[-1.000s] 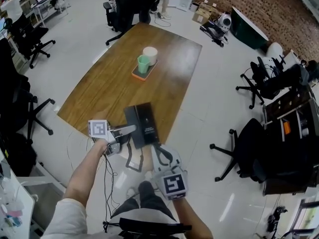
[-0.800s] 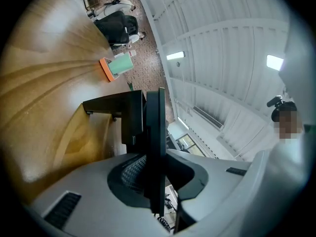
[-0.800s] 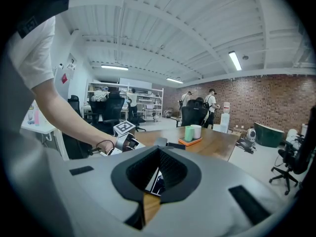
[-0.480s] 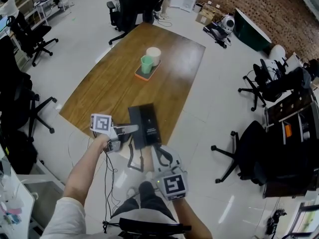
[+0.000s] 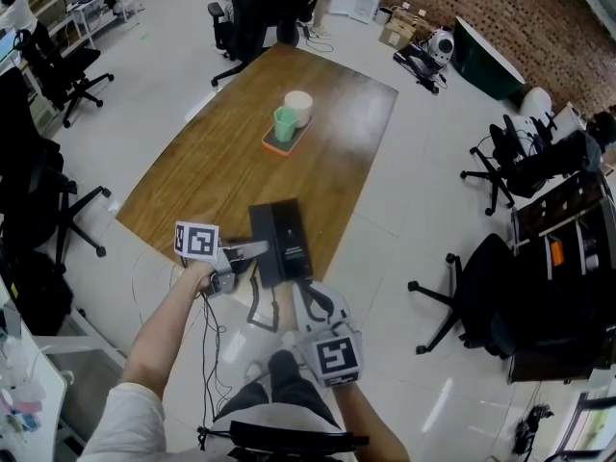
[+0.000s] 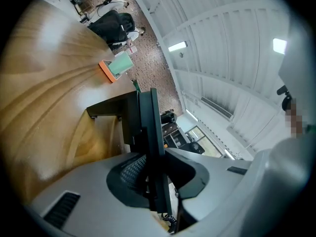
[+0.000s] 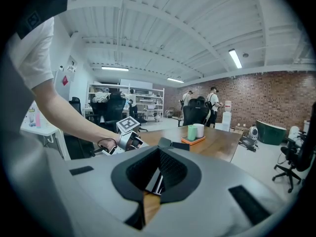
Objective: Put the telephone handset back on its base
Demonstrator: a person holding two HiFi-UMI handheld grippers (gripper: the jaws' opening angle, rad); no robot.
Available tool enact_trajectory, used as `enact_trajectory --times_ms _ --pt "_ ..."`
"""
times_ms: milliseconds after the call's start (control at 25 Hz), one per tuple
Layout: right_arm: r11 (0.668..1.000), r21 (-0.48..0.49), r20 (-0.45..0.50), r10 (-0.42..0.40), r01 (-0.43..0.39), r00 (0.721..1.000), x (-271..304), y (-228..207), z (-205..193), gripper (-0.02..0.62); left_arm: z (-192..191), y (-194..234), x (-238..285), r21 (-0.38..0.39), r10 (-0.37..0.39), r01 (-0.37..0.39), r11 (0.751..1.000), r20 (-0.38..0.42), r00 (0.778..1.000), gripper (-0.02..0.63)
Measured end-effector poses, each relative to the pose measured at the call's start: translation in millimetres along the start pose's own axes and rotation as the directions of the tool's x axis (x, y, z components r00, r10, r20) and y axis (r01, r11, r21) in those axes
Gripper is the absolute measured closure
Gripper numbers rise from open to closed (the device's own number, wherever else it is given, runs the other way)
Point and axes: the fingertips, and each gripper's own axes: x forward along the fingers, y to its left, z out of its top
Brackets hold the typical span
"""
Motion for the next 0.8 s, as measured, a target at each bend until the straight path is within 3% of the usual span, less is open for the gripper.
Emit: enact_trajectory --times_ms 240,480,600,800 --pt "1.0 0.021 0.005 -0.003 0.003 1.0 0.0 1.9 2.0 0.592 -1.8 3.0 1.2 0.037 0.062 -0.06 0.997 -0.039 0.997 0.514" --pt "1.0 -0.022 -0.009 0.017 -0.017 1.0 -1.6 1.6 -2.5 0.592 0.7 3.1 0.6 0.019 0.101 -0.101 0.995 -0.018 0.995 0.515" --pt "1.0 0.017 0.003 0.007 -0.007 1.0 -1.4 2.1 1.6 0.592 1.0 2.0 0.7 0.053 0.128 -0.127 0.991 -0.029 0.991 0.512" --pt "1.0 0.027 0.009 0.009 -0.009 1.0 0.3 2.7 1.8 0.592 2.3 -0.3 0.4 0.057 0.123 -0.121 0.991 -0.025 0.992 0.463"
